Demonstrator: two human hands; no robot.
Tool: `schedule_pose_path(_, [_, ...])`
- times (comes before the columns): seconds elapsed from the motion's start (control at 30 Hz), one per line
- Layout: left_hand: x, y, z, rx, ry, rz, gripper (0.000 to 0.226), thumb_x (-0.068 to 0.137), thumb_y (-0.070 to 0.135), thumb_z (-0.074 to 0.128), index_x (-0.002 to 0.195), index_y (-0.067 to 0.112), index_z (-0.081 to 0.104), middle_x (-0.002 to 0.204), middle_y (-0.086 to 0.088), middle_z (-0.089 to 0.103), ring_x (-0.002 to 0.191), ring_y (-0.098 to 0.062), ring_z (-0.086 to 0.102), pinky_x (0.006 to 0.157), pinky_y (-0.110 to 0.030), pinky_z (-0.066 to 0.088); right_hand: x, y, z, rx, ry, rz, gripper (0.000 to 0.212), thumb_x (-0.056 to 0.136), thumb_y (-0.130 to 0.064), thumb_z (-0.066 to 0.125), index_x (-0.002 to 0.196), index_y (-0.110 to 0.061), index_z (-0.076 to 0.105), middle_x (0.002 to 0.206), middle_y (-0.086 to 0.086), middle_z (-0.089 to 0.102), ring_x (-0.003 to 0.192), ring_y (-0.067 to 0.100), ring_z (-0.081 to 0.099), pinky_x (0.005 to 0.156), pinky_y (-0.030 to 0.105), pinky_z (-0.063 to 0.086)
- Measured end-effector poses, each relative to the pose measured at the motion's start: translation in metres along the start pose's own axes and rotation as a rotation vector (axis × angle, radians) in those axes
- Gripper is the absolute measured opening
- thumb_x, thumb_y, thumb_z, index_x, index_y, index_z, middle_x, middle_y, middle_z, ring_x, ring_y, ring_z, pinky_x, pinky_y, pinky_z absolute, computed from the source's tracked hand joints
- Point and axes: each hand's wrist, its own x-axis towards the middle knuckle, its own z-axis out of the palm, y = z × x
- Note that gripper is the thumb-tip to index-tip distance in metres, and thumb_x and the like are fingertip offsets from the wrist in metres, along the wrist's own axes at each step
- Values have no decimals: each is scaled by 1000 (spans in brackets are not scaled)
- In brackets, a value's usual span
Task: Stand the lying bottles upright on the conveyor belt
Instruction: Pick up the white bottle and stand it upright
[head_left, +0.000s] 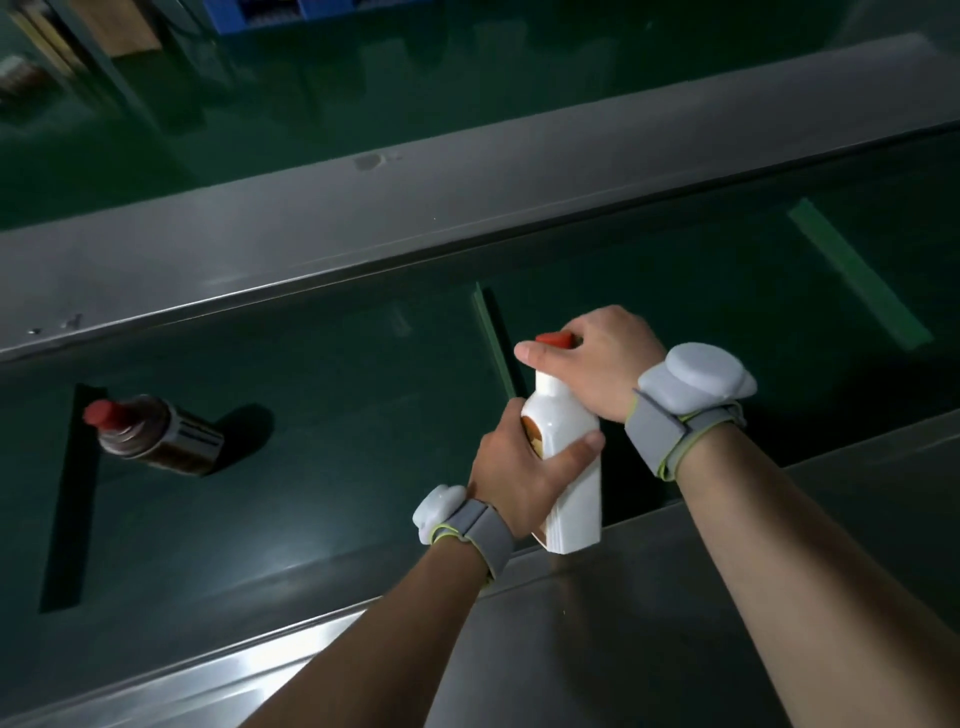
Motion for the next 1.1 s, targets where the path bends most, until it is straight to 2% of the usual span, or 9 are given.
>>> schedule_pose_path(0.13, [0, 2, -11, 161, -11, 64, 71, 57, 84, 46, 95, 24, 50, 86, 5, 66, 82, -21, 63, 70, -39, 51, -2, -10, 3, -29, 34, 87, 56, 73, -59, 63, 43, -14, 51, 43, -2, 50, 43, 18, 50, 43, 25, 28])
schedule_pose_path(0.33, [31, 7, 14, 326, 36, 95, 56, 53, 81, 43, 75, 30, 38, 68, 8, 55, 66, -22, 55, 56, -33, 41, 21, 12, 2, -114, 60, 139, 43, 70, -58, 61, 57, -18, 52, 56, 1, 55, 51, 23, 54, 45, 24, 31])
schedule_pose_path(0.47, [71, 14, 43, 384, 47, 2, 61, 57, 71, 46, 95, 24, 51, 94, 3, 62, 83, -23, 60, 69, -36, 50, 50, 43, 2, -176, -3, 97, 36, 69, -56, 60, 74, -21, 54, 71, 0, 58, 62, 26, 57, 50, 27, 36])
schedule_pose_path(0.53, [93, 19, 59, 477, 70, -106, 44, 66, 58, 49, 95, 26, 46, 102, 4, 59, 91, -25, 61, 71, -33, 49, 63, 63, -3, -178, -46, 59, 36, 70, -56, 59, 84, -23, 54, 76, -2, 58, 67, 27, 57, 55, 29, 39])
schedule_pose_path(0.67, [122, 25, 78, 500, 84, -83, 64, 56, 58, 39, 112, 27, 48, 98, 6, 51, 85, -30, 60, 65, -32, 40, 84, 88, -8, -177, -141, -27, 30, 75, -47, 60, 92, -25, 49, 80, -2, 59, 67, 28, 56, 57, 30, 39])
schedule_pose_path(0.8, [148, 29, 93, 526, 131, -154, 45, 65, 54, 37, 102, 29, 46, 78, 11, 45, 65, -24, 45, 56, -30, 31, 109, 106, -10, -183, -187, -70, 24, 82, -38, 59, 95, -23, 45, 80, 0, 58, 68, 30, 54, 60, 33, 39])
schedule_pose_path(0.97, [172, 20, 106, 448, 129, -165, 33, 83, 37, 54, 112, 23, 47, 89, 1, 55, 74, -29, 54, 64, -34, 40, 130, 119, -8, -175, -237, -66, 24, 85, -36, 58, 98, -21, 43, 80, 1, 54, 68, 30, 52, 61, 33, 39])
schedule_pose_path(1.1, [188, 13, 115, 441, 163, -214, 29, 85, 33, 56, 108, 21, 45, 86, 2, 52, 70, -24, 49, 63, -32, 37, 142, 122, -3, -218, -259, -48, 24, 88, -32, 57, 100, -20, 41, 81, 2, 52, 70, 30, 50, 62, 34, 38])
